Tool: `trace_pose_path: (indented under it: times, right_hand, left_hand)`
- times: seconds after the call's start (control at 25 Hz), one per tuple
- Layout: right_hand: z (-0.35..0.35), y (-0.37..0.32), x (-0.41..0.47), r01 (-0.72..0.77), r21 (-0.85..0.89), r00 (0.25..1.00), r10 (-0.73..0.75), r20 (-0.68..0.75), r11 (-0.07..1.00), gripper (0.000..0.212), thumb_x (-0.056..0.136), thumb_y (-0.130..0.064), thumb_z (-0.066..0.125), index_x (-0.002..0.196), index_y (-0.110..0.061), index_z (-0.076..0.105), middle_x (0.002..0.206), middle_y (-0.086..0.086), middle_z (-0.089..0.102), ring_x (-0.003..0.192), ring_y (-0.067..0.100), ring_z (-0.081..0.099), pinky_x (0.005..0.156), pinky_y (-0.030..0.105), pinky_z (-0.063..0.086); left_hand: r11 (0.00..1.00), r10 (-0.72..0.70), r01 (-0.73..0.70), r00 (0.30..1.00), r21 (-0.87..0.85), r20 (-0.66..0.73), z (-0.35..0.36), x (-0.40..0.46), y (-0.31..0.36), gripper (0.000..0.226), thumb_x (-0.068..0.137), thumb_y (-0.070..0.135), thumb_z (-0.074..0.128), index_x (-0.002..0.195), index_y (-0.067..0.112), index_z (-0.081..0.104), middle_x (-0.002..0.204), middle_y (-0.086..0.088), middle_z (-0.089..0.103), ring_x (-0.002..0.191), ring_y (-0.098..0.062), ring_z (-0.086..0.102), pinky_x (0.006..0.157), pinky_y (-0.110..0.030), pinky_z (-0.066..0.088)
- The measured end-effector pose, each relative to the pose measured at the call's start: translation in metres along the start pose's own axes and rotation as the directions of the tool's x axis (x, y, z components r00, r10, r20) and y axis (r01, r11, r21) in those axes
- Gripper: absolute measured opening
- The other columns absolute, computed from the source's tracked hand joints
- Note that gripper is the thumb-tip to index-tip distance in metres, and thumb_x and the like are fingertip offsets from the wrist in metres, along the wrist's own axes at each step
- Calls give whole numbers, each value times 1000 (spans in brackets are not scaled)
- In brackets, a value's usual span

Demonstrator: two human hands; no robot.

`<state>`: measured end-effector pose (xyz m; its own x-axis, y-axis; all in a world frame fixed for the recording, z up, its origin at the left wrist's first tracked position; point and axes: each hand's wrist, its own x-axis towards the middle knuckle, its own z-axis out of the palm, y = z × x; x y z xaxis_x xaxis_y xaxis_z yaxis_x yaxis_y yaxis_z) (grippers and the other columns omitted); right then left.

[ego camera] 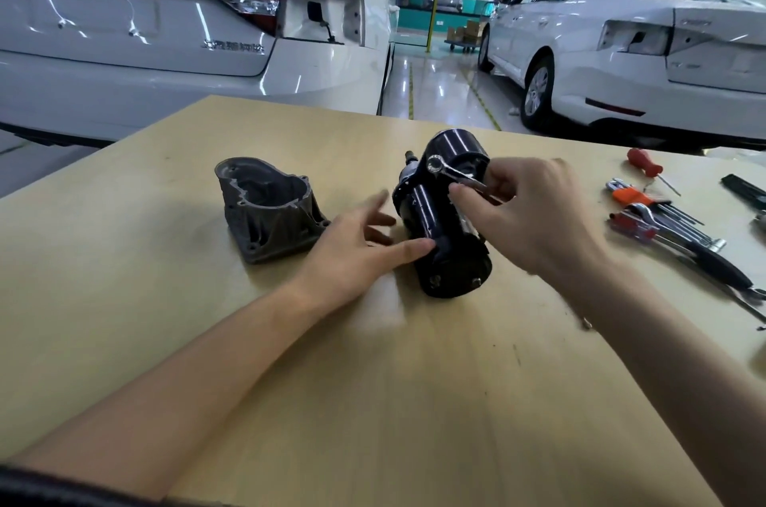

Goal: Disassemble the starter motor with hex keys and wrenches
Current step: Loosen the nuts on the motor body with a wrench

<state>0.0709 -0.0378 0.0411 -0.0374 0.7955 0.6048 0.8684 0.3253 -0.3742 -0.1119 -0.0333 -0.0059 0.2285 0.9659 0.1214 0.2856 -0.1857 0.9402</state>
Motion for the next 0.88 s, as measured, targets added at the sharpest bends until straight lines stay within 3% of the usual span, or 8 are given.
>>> trace_pose_path:
  times: [0.04,0.12,0.2,0.32,0.48,0.6,0.72,0.88]
  right_hand:
    - [0,-3,2,47,-9,999,-47,18,999,41,75,-41,59,52,-10,42,42,-1,33,44,18,33,46,31,31]
    - [0,-12,6,153,-68,987,-149,59,986,38,74,-43,58,55,-13,43,44,-4,36,45,21,37,46,30,33]
    - [4,-25,5,251,-153,967,-241,81,956,32,71,-43,60,62,-17,43,47,-4,38,46,26,38,43,25,26]
    - [22,-43,-7,315,-258,948,-290,131,913,30,67,-39,65,75,-20,42,57,2,49,52,34,44,45,26,14]
    - [25,-35,-6,240,-295,970,-237,45,925,29,74,-36,67,79,-19,44,66,9,62,60,37,57,52,30,24]
    - [24,-24,-4,184,-229,982,-186,10,956,30,77,-39,69,81,-16,50,67,8,63,61,36,57,53,31,30]
    - [33,-31,-15,253,-199,967,-242,79,947,42,74,-54,71,81,-15,57,68,1,64,58,29,55,52,29,30]
    - [19,-20,-12,121,142,993,-117,-32,983,53,69,-66,66,70,-13,65,61,-3,57,51,9,46,51,26,37]
  left_hand:
    - [995,-28,28,1000,-91,-5,-2,1,1,86,75,23,78,149,25,33,125,3,59,102,-8,66,85,-17,53]
    - [976,-39,46,999,-212,37,-7,2,-2,83,73,6,79,143,30,40,124,2,64,99,-6,68,83,-15,54]
    - [987,-3,15,997,-162,77,-15,1,-7,57,73,2,79,119,29,61,106,3,74,93,-5,70,78,-13,53]
    - [987,-34,45,997,-156,68,-17,-3,-4,21,80,1,72,98,12,71,84,1,75,78,-6,71,67,-13,52]
    - [711,-123,149,989,-687,88,-13,7,-2,36,89,-17,44,122,-5,55,109,-24,68,97,-27,68,89,-36,56]
    - [656,-154,175,983,-734,96,-13,12,1,32,99,7,44,127,-4,53,109,-24,68,97,-31,67,87,-39,57]
    - [750,-140,165,986,-640,90,-17,11,-2,51,86,43,55,110,0,66,96,-16,72,83,-22,70,74,-33,60]
    - [812,-164,148,986,-565,22,-16,10,0,54,70,48,66,98,2,70,86,-15,72,74,-22,70,69,-32,61]
